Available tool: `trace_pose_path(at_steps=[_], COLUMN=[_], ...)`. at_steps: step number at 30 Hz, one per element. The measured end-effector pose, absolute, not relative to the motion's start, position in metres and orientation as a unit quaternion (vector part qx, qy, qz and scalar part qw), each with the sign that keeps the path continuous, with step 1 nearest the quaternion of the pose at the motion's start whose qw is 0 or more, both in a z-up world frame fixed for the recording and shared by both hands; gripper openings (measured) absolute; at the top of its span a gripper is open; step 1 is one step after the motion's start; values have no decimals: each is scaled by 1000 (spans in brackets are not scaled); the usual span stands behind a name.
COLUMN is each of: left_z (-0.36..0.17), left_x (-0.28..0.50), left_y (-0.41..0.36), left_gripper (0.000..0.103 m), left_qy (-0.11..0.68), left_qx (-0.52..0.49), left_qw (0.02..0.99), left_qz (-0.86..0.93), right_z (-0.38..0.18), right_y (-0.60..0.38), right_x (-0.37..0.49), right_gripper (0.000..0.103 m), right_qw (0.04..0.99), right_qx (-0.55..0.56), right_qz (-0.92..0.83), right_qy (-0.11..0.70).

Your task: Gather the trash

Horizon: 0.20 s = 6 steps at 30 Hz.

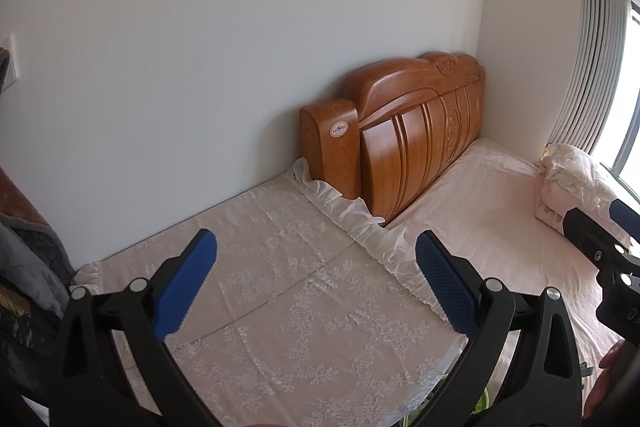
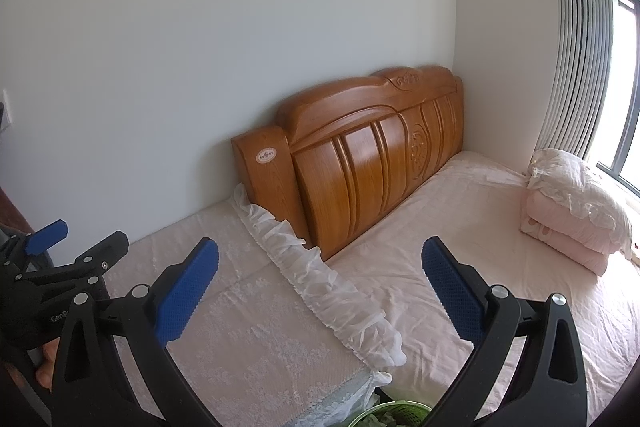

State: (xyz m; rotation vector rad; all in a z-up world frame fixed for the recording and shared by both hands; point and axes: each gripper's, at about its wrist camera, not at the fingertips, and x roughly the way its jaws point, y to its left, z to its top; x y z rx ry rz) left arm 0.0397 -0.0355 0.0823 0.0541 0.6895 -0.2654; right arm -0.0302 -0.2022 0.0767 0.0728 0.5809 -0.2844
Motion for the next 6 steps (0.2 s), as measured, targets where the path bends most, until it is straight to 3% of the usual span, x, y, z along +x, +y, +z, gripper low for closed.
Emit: trace_pose_path(at_steps=[6], left_z=[82], left_x=[38], left_y=[-41], left_gripper=[95], left_qy=[336], left_qx=[32], left_qw=[931], left_qz=[-139], right_z=[76], right_y=[-203], right_x=[-30], right_gripper=[101], right_qw=[947], right_qx=[36], right_qz=[-139], right_qy=[287])
